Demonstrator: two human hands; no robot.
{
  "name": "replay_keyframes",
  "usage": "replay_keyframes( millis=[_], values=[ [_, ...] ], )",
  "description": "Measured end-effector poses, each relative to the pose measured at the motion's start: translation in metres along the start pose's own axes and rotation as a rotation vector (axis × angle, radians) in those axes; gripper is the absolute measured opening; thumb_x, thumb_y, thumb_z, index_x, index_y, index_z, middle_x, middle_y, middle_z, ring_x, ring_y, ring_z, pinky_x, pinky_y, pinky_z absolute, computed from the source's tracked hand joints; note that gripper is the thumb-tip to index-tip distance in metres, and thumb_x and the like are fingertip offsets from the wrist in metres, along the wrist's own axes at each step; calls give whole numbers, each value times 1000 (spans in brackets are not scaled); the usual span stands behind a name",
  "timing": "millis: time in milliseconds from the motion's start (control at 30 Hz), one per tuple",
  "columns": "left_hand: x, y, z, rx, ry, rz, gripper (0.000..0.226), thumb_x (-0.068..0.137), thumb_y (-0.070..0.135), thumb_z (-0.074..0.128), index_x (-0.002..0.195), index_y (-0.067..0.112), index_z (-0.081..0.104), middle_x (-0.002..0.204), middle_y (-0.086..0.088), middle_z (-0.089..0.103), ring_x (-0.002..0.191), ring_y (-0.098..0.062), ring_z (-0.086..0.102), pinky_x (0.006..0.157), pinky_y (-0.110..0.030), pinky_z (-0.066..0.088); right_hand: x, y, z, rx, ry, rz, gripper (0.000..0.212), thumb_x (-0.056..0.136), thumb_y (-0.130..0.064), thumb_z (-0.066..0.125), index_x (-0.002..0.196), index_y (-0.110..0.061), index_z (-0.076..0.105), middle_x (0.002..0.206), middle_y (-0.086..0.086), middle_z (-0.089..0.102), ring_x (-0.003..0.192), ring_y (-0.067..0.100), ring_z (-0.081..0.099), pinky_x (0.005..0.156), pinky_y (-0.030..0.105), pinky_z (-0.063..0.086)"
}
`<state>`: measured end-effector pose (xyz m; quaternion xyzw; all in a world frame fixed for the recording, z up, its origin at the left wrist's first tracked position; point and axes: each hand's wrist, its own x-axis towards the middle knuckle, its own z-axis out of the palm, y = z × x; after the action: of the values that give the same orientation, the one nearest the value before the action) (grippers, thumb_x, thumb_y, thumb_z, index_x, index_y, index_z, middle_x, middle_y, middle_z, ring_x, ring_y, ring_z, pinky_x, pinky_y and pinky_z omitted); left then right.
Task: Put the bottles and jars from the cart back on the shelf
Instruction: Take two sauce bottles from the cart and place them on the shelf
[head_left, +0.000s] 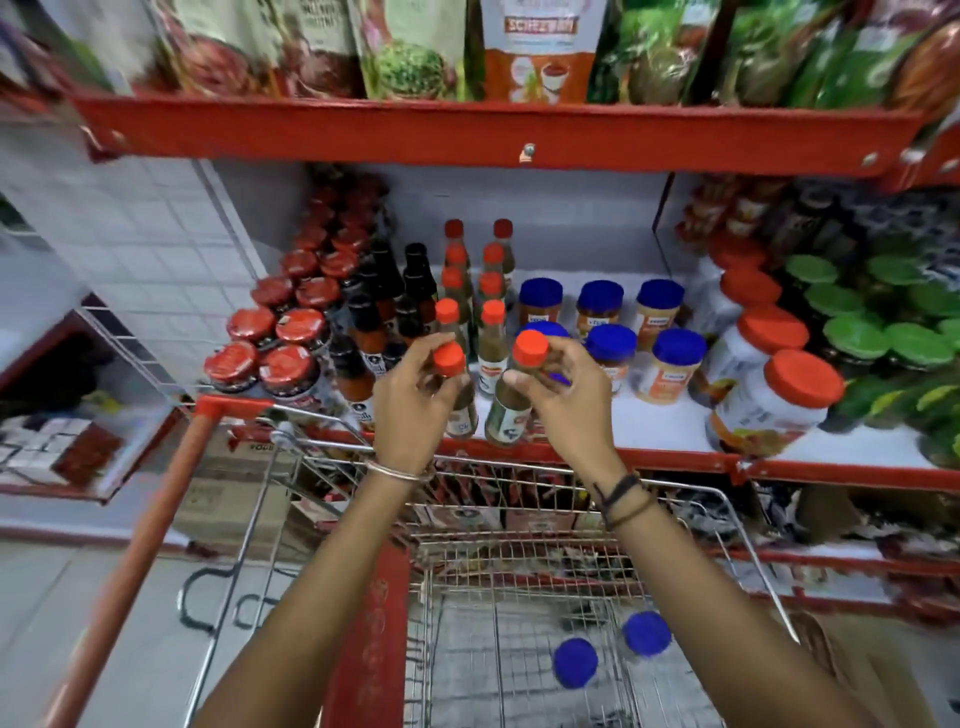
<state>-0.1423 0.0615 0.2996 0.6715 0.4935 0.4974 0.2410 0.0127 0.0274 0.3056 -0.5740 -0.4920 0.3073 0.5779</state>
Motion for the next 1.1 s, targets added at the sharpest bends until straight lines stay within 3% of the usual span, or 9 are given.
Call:
replay_keyframes(
  millis=[133,300,367,467,667,833,900,1000,1100],
  values=[
    [15,-20,13,29,12,-10,38,77,9,69,111,19,58,97,-8,71,87,-18,66,80,-32,55,22,21,23,-87,-4,19,38,74,-13,75,108,-12,58,100,2,67,97,17,63,94,41,53],
    [24,-45,27,101,-6,-42,40,76,7,69,112,16,57,93,-10,71,81,-19,64,71,-23,48,38,44,36,-196,-46,58,41,75,-14,75,111,-10,57,103,5,67,96,16,62,94,40,52],
    [24,-51,31,110,-28,-53,41,76,6,69,114,15,55,95,-11,71,86,-22,65,74,-23,47,42,49,39,-227,-44,56,40,74,-13,75,110,-10,57,104,10,69,95,16,63,93,39,53],
    [26,-54,33,107,-58,-62,42,78,5,66,117,13,52,99,-14,69,92,-26,64,81,-36,52,45,59,41,-267,-44,51,40,74,-14,75,110,-12,57,104,10,70,96,17,64,91,41,54],
    [31,-59,35,132,-104,-86,48,81,2,61,124,9,41,109,-19,65,100,-33,62,84,-39,49,45,67,39,-313,-37,15,42,78,-24,72,113,-14,51,111,10,67,101,20,64,90,43,55],
    [12,-66,34,104,-154,-123,65,85,4,58,140,12,23,137,-17,49,124,-28,49,104,-44,43,43,68,33,-407,-98,-12,51,80,-26,70,124,-19,46,121,10,62,110,24,61,92,49,54],
    [-6,-58,32,91,-112,-95,62,89,9,54,141,10,21,144,-14,39,132,-22,39,109,-40,37,38,65,28,-427,-96,-25,56,80,-23,70,129,-19,43,127,9,60,115,23,58,96,45,52],
    [-43,-39,33,108,-67,6,50,91,18,51,137,13,31,141,-8,41,130,-13,37,108,-30,34,16,59,9,-420,-59,-48,57,82,-28,68,133,-20,42,129,3,57,113,14,55,90,27,51],
    [-79,-32,45,88,-203,27,44,91,24,52,132,16,38,136,0,43,128,-7,37,107,-16,30,-24,63,-20,-360,-38,-89,47,84,-28,65,127,-19,49,121,-5,56,102,-7,52,84,4,43]
  ],
)
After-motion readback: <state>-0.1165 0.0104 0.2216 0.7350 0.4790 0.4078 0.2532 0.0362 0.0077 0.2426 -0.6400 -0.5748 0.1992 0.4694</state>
